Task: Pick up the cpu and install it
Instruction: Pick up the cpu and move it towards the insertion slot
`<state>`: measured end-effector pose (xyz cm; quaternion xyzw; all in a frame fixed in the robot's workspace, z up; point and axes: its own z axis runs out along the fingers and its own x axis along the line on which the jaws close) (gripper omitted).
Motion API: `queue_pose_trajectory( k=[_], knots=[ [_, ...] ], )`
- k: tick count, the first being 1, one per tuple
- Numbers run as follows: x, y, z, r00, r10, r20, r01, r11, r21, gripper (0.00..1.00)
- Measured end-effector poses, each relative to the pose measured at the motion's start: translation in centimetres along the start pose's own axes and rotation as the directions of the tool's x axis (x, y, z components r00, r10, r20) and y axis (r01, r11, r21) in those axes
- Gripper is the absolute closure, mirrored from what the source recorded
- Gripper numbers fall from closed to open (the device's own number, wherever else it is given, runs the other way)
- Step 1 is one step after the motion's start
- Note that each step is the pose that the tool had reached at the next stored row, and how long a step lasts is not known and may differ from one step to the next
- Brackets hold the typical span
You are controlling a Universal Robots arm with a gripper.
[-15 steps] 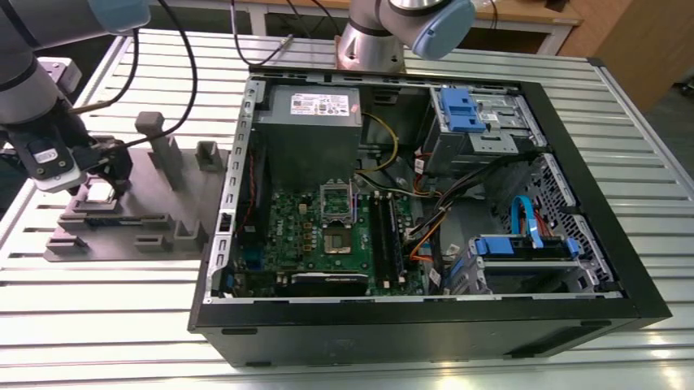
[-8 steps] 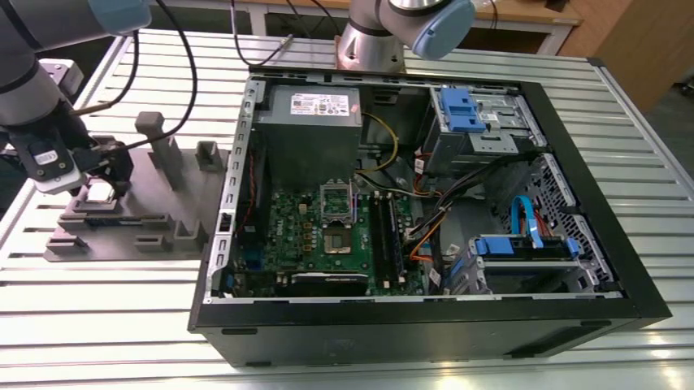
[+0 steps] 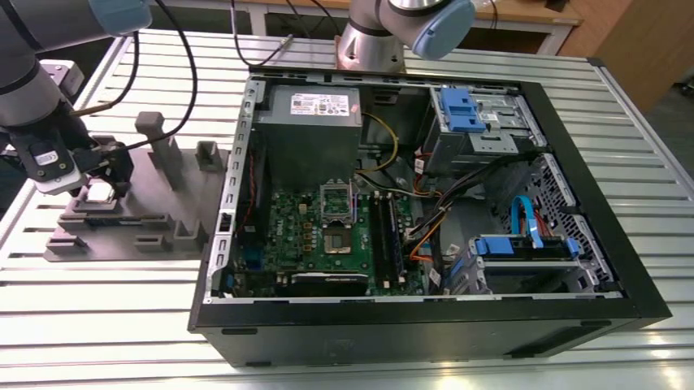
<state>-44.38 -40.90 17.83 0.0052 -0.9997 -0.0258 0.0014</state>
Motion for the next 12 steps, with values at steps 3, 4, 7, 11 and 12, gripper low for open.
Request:
queue_pose_trajectory(
  k=[3, 4, 7, 11, 12],
  knots=[
    [0.00, 0.00, 0.00, 1.0000, 0.000, 0.0000, 0.000, 1.0000, 0.0000, 0.31],
    [0.00, 0.00, 0.00, 1.0000, 0.000, 0.0000, 0.000, 1.0000, 0.0000, 0.31],
    [0.00, 0.00, 0.00, 1.0000, 0.000, 0.0000, 0.000, 1.0000, 0.0000, 0.38],
    [0.00, -0.03, 0.00, 1.0000, 0.000, 0.0001, 0.000, 1.0000, 0.0003, 0.38],
    [0.00, -0.09, 0.01, 1.0000, 0.000, 0.0002, 0.000, 1.0000, 0.0002, 0.38]
  ],
)
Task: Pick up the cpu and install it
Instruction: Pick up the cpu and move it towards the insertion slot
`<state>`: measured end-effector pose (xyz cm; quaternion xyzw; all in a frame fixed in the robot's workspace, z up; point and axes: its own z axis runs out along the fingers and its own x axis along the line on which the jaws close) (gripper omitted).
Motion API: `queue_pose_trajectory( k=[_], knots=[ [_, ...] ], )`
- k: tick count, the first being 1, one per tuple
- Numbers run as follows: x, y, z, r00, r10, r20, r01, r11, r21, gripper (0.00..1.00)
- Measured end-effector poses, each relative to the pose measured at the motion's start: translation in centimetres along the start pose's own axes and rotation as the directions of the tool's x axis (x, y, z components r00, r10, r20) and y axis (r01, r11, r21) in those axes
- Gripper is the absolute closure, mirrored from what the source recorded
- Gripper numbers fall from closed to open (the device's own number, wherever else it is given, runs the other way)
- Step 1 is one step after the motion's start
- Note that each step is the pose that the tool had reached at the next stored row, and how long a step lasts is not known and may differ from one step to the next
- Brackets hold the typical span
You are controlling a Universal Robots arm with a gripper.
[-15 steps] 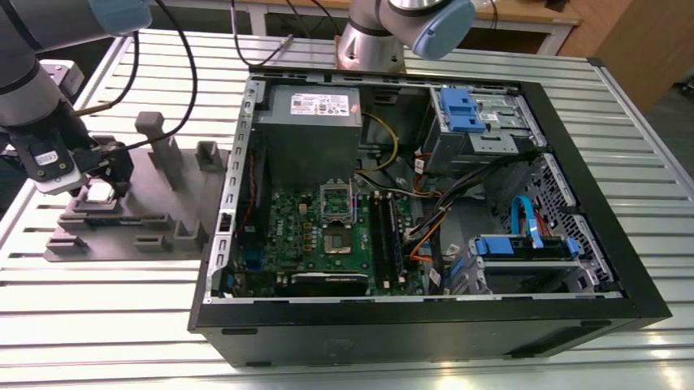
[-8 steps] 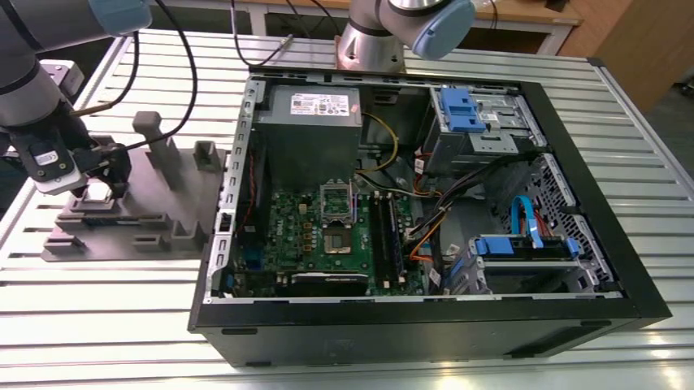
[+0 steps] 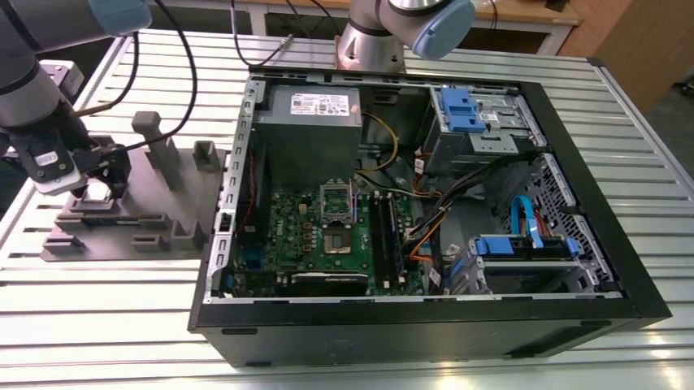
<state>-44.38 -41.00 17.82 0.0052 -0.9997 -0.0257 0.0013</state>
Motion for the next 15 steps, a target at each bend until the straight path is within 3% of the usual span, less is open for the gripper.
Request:
queue_pose_trajectory(
  k=[15],
  knots=[
    [0.11, -0.16, -0.29, 1.0000, 0.000, 0.0000, 0.000, 1.0000, 0.0002, 0.38]
  ],
)
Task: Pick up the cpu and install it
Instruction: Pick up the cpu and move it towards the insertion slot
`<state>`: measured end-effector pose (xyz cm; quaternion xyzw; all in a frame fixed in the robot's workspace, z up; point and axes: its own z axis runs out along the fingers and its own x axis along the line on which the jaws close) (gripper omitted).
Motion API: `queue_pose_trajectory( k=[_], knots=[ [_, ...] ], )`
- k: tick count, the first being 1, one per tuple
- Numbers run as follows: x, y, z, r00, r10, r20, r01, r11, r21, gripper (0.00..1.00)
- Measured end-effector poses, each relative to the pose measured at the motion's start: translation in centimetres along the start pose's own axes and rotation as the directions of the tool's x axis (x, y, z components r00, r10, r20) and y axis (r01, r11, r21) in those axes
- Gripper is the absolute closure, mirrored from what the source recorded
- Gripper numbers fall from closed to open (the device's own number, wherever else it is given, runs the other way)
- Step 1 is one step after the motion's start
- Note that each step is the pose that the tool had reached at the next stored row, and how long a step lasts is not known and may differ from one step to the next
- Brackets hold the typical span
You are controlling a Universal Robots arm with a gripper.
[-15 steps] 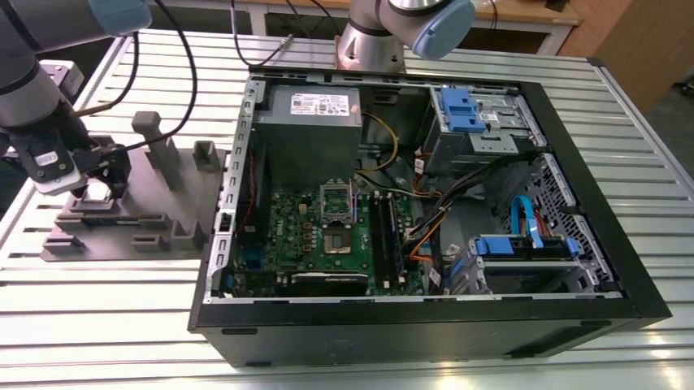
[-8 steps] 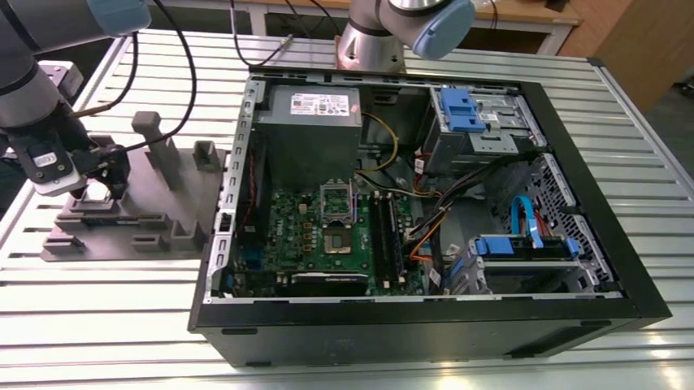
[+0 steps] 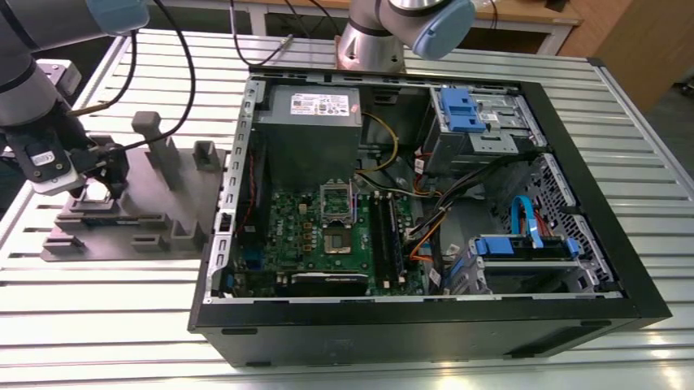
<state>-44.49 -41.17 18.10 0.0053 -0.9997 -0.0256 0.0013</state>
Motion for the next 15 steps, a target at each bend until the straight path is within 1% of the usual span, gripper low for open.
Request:
queue_pose_trajectory(
  k=[8, 10, 11, 12, 13, 15],
  knots=[
    [0.02, 0.00, 0.04, 1.0000, 0.000, 0.0005, 0.000, 1.0000, 0.0000, 0.38],
    [0.02, 0.00, 0.07, 1.0000, 0.000, 0.0005, 0.000, 1.0000, 0.0000, 0.39],
    [0.02, 0.00, 0.11, 1.0000, 0.000, 0.0005, 0.000, 1.0000, 0.0000, 0.45],
    [0.02, -0.01, 0.13, 1.0000, 0.000, 0.0005, 0.000, 1.0000, 0.0000, 0.45],
    [0.02, -0.01, 0.14, 1.0000, 0.000, 0.0003, 0.000, 1.0000, 0.0001, 0.52],
    [0.02, -0.01, 0.14, 1.0000, 0.000, 0.0004, 0.000, 1.0000, 0.0001, 0.53]
  ],
)
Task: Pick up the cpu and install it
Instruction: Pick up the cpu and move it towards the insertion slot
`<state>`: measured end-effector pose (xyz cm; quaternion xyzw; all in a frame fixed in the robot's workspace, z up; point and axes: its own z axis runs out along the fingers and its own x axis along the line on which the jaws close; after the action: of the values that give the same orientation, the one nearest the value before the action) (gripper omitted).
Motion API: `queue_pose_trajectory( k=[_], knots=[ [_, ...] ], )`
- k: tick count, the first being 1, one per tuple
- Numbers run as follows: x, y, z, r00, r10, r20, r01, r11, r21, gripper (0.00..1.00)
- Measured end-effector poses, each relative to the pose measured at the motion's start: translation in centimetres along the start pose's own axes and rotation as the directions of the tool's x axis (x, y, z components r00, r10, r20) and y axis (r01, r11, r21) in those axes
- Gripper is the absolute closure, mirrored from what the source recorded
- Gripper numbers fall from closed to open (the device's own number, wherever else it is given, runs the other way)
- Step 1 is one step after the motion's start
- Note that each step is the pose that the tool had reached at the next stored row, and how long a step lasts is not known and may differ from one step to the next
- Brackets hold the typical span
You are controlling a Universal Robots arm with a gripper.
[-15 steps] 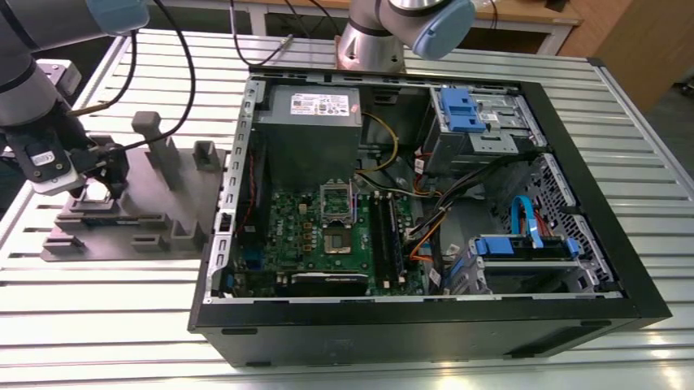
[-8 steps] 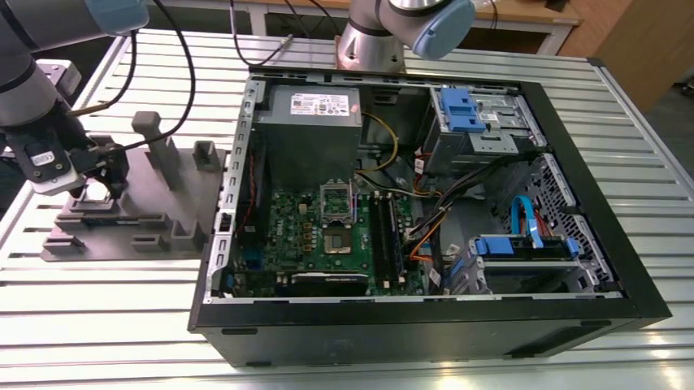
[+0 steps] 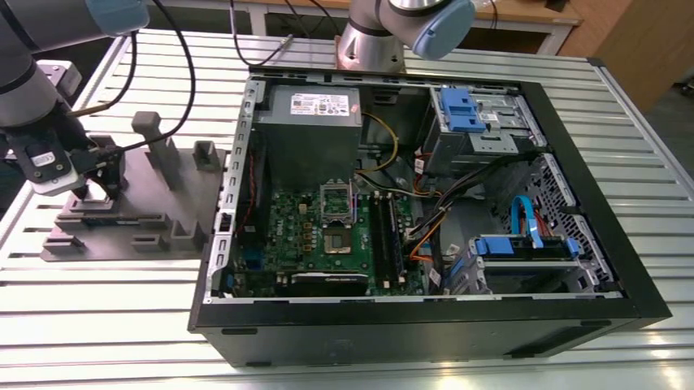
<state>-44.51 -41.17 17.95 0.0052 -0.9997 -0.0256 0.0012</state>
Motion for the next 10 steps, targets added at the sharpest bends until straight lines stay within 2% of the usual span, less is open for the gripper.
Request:
queue_pose_trajectory(
  k=[5, 10],
  knots=[
    [-0.01, 0.01, -0.05, 1.0000, 0.000, 0.0006, 0.000, 1.0000, -0.0004, 0.53],
    [0.00, 0.02, -0.43, 1.0000, 0.000, 0.0004, 0.000, 1.0000, -0.0002, 0.53]
  ],
)
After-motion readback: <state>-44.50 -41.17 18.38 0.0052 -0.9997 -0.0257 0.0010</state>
